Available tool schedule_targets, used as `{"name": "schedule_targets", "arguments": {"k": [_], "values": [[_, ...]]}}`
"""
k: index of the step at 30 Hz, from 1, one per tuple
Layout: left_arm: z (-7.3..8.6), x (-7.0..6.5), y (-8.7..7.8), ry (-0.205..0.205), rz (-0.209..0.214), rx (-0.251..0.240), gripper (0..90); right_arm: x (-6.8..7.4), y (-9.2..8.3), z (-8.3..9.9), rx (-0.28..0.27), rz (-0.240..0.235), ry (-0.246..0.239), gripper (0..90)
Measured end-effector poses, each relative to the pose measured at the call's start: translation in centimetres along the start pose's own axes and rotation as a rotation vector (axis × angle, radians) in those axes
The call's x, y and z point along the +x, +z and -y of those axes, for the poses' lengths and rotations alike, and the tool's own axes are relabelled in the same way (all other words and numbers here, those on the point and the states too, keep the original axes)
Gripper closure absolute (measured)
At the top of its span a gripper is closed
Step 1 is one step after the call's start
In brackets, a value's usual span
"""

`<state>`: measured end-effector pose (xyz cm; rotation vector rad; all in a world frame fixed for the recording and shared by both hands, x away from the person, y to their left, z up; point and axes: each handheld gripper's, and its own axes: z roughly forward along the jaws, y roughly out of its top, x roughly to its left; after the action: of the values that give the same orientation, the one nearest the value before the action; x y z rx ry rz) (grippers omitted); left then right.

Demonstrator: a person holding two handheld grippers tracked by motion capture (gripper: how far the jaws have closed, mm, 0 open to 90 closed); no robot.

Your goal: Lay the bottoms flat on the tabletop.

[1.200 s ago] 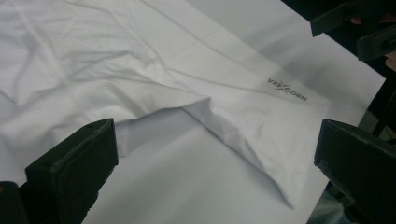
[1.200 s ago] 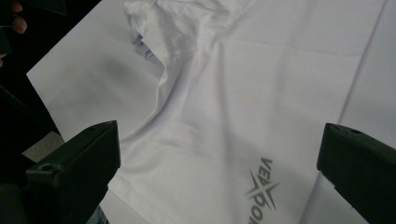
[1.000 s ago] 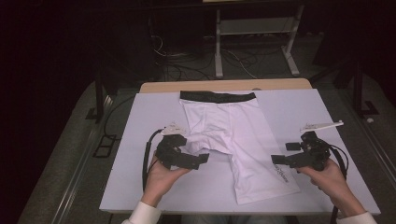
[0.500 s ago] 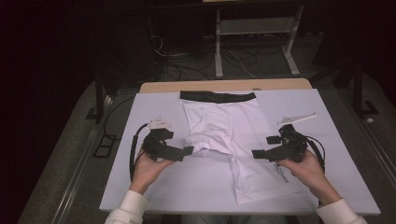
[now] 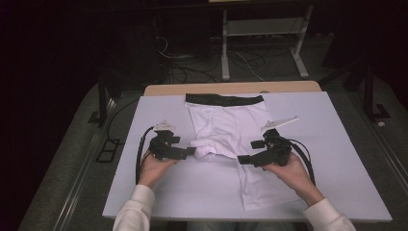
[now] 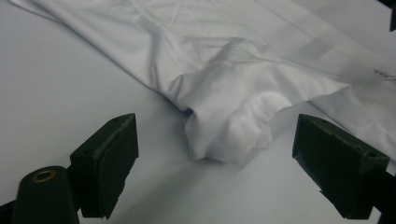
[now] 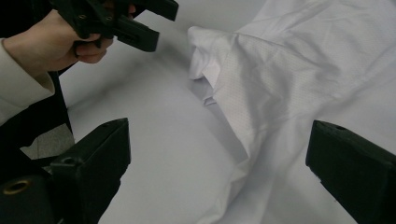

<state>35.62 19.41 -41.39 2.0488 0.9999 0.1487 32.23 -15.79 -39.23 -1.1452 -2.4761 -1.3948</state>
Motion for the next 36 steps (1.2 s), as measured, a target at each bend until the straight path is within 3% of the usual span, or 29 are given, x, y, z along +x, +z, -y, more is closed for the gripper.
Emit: {"name": "schedule_targets", "arguments": {"k": [4, 9, 13, 16, 18, 24, 27, 32, 35, 36], "values": [[0.2, 0.2, 0.9, 0.013, 0.037, 0.009, 30.2, 0.1, 1.1, 0.0, 0.004, -0.012, -0.003, 7.9], [0.2, 0.1, 2.1, 0.026, 0.046, 0.022, 42.0, 0.4, 1.9, 0.1, 0.01, -0.025, -0.007, 8.9], [-0.1, 0.0, 2.7, 0.029, 0.058, 0.036, 66.4, 0.7, 2.0, 0.1, 0.018, -0.023, -0.015, 10.2], [-0.7, -0.1, 2.8, 0.014, 0.097, 0.058, 84.3, 0.9, 2.1, 0.2, 0.02, -0.033, -0.011, 13.5], [-1.4, -0.2, 2.8, -0.021, 0.144, 0.057, 85.7, 1.0, 2.3, 0.3, 0.028, -0.045, -0.015, 14.5], [-4.4, -1.4, 3.0, -0.052, 0.168, 0.057, 86.1, 1.5, 3.3, 0.4, 0.04, -0.068, -0.025, 19.9], [-5.9, -1.7, 3.6, -0.09, 0.181, 0.055, 86.1, 1.7, 3.8, 0.3, 0.04, -0.067, -0.032, 24.1], [-7.7, -1.8, 5.2, -0.155, 0.156, 0.11, 86.0, 1.6, 4.4, 0.0, 0.025, -0.052, -0.03, 30.7], [-8.1, -1.7, 6.0, -0.225, 0.16, 0.117, 86.0, 1.4, 5.0, -0.3, 0.007, -0.044, -0.016, 33.4], [-8.2, -1.8, 6.2, -0.23, 0.16, 0.116, 86.0, 1.4, 5.2, -0.5, 0.002, -0.045, -0.005, 35.1]]}}
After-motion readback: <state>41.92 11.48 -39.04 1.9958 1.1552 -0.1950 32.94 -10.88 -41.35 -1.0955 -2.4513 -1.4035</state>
